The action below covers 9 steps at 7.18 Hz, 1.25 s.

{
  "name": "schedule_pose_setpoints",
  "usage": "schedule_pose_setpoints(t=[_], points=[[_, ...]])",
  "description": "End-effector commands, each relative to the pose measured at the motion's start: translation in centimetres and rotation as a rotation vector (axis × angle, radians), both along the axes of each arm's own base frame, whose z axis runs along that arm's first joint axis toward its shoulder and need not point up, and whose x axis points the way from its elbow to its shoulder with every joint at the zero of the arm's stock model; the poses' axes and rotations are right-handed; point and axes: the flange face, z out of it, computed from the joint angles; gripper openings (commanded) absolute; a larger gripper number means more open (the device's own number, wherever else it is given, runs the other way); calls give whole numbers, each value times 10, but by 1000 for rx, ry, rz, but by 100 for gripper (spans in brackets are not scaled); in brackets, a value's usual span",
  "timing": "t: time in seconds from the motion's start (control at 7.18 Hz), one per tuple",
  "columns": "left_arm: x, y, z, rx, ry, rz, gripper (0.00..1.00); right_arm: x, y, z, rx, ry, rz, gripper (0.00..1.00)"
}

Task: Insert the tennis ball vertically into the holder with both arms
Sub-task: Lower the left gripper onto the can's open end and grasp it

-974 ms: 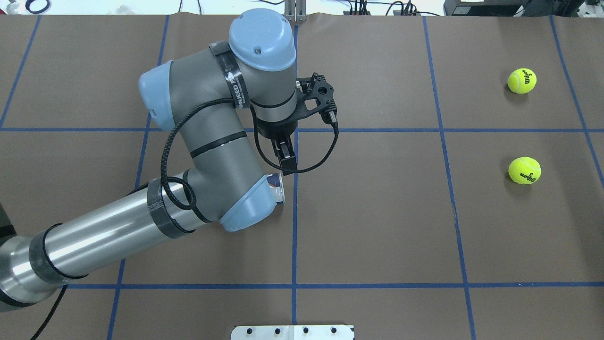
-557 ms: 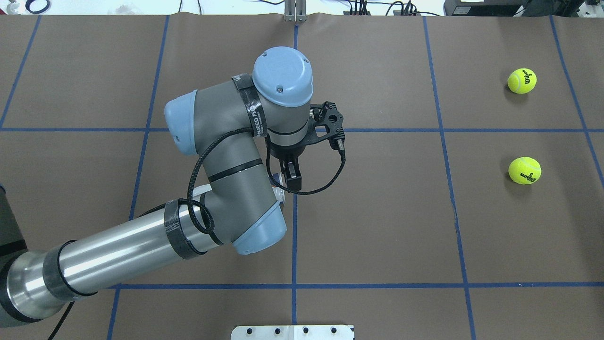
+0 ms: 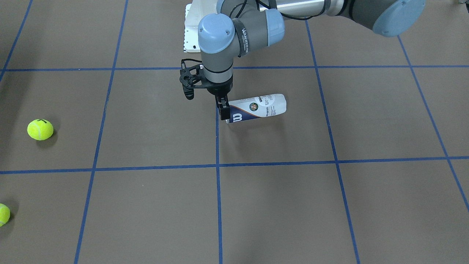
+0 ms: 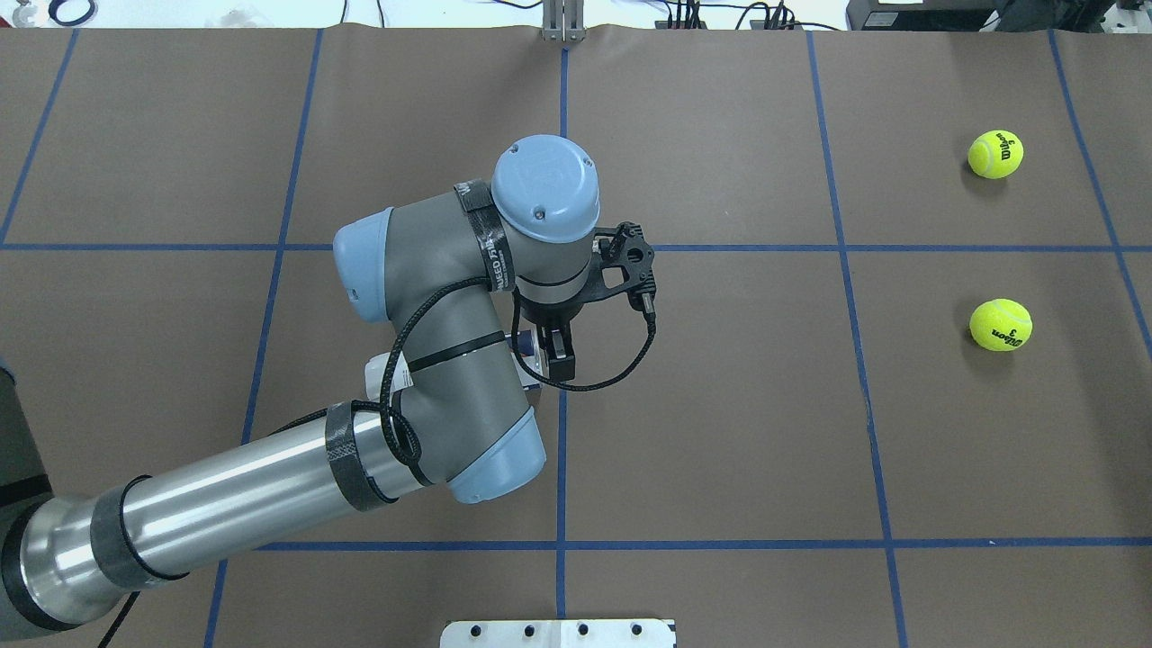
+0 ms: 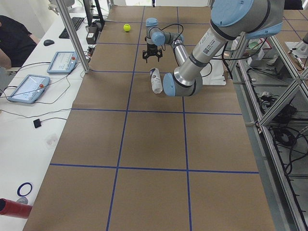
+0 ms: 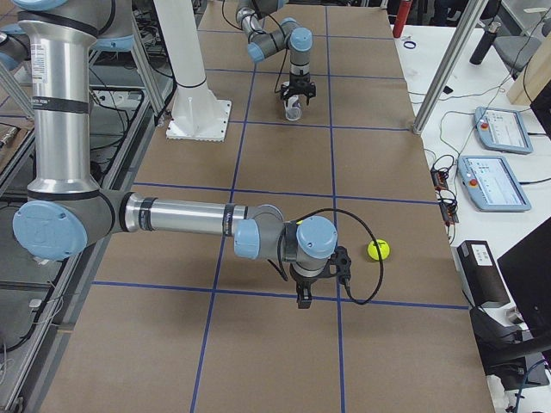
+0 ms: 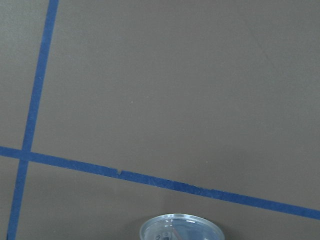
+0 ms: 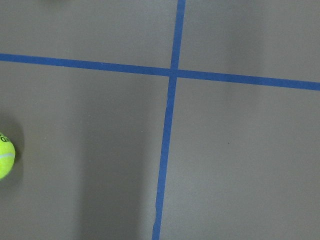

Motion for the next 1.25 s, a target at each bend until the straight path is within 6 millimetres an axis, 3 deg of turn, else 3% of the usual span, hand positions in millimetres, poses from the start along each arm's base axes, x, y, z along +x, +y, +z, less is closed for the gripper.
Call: schedule_pose_setpoints(t=[0.0,0.28,1.11], points=[[6,0,16,-1,-14,-1,99,0,0,1,-2,1,-1,99],[7,0,19,-4,-18,1,99,0,1,5,-7,1,-2,99],[36,7,39,2,-21,24,99,0,1,8,-13,1,-2,99]])
